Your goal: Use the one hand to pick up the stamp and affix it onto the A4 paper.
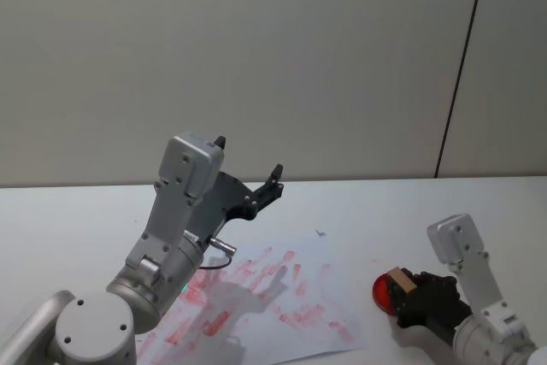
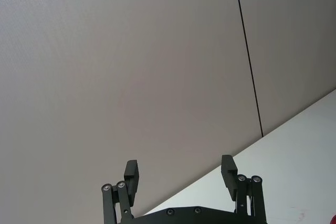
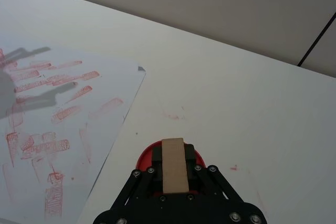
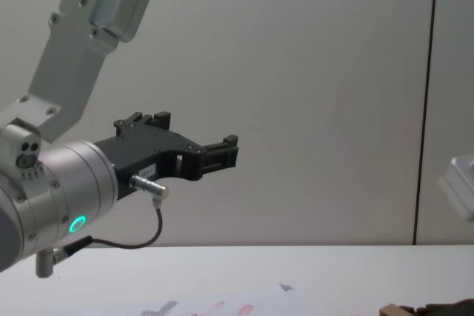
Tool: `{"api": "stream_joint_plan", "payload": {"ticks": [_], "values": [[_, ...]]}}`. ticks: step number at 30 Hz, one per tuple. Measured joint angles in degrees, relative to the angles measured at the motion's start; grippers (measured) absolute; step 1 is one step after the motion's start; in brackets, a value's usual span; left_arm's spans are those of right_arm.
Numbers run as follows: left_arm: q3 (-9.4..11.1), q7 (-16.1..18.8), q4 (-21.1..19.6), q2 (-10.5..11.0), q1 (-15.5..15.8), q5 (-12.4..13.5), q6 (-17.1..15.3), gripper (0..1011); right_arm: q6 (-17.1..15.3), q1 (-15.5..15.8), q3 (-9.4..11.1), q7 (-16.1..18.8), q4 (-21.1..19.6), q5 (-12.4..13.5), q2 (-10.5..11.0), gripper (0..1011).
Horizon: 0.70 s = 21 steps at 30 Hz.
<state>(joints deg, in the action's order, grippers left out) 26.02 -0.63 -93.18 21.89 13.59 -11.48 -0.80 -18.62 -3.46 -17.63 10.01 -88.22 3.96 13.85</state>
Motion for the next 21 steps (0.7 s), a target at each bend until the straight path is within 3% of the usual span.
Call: {"api": "stream_joint_plan", "payload": {"ticks": [13, 21], "values": [[0.0, 0.0, 0.0, 0.0, 0.0, 0.0, 0.0, 1002, 3.9, -0.8, -0.1, 1.5, -1.7, 0.7, -0.7, 220], [0.0, 0.0, 0.0, 0.0, 0.0, 0.0, 0.0, 1001, 5.5, -2.4, -1.0, 5.2, -2.6, 1.1, -2.2, 220]]}}
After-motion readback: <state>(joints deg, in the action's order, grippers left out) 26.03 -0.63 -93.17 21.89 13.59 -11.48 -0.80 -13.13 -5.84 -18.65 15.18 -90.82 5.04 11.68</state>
